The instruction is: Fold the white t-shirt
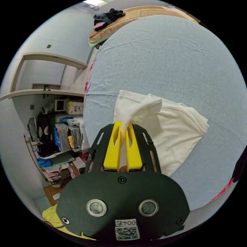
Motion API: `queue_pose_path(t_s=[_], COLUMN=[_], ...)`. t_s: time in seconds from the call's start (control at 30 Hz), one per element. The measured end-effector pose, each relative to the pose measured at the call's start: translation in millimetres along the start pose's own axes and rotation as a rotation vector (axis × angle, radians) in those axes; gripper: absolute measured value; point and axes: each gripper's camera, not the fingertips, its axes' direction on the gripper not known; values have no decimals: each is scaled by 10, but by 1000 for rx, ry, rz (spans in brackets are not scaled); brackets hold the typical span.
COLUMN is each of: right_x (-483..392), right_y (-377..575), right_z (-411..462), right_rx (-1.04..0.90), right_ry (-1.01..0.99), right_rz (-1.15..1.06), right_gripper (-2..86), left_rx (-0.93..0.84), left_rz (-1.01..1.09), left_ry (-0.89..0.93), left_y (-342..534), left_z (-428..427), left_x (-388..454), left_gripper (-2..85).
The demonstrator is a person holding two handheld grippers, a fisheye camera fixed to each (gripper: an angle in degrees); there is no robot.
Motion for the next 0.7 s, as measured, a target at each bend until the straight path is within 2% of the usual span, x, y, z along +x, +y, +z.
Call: queue_pose_path(t_s=[0.23,0.4,0.6,0.7], right_x=[-586,-980,-1377,-1369], right_y=[-136,25,769,1513], right_z=[742,972,904,905], right_rx=[-39,0,122,174], right_ry=[101,164,269,319], right_rz=[-9,-96,-317,-413], right_gripper=[45,78,107,104], left_rx=[-8,5,11,27], left_rz=[-37,-48,-61,-54], left_ry=[15,1,3,-14], left_y=[-319,-469,-546,-562], left_z=[-143,-202,-249,-305], left_x=[-137,-174,-174,-158], left_gripper=[21,21,17,12])
